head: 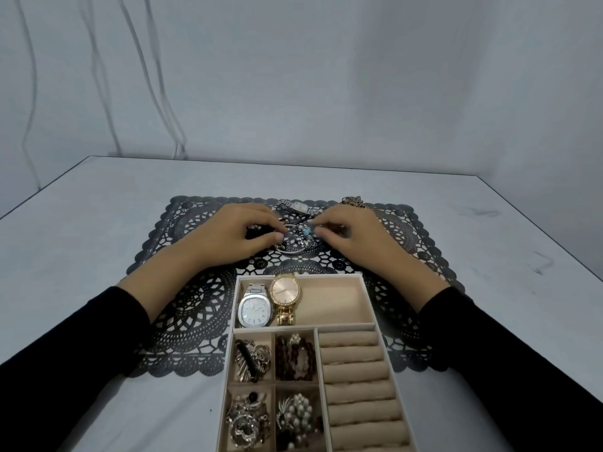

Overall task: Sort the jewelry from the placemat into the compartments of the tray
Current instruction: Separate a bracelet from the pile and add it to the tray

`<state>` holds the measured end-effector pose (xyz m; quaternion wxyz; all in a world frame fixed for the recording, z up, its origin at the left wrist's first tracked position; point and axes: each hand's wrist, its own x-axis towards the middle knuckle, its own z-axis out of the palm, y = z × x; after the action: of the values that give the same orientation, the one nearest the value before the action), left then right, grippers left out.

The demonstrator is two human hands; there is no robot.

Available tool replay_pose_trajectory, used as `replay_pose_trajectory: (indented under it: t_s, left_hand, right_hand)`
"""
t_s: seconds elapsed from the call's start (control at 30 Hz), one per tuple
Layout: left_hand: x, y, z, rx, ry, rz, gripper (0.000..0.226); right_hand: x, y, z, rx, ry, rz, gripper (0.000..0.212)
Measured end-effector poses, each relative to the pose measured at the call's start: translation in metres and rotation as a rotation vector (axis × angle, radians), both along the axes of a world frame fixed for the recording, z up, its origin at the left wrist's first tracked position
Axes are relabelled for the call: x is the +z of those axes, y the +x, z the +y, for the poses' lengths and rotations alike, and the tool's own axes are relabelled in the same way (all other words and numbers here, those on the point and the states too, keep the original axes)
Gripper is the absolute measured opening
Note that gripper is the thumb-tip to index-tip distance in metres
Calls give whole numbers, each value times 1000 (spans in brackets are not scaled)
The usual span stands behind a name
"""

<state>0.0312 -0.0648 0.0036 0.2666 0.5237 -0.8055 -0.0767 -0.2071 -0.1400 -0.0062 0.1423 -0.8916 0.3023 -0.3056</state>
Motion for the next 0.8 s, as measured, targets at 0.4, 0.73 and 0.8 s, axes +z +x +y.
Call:
replay_pose_trajectory:
  t_s: [0.4, 0.73, 0.8]
  left_hand:
    - [6, -6, -6, 45, 130, -58, 12]
    - [-3, -17, -3, 99, 46, 21, 7]
    - [-5, -17, -2, 116, 1, 92, 6]
  right_hand:
    - [-8, 2, -1, 69, -8, 11, 19]
    - [-12, -7, 4, 56, -64, -5, 20]
    - [-9, -13, 2, 7, -33, -78, 18]
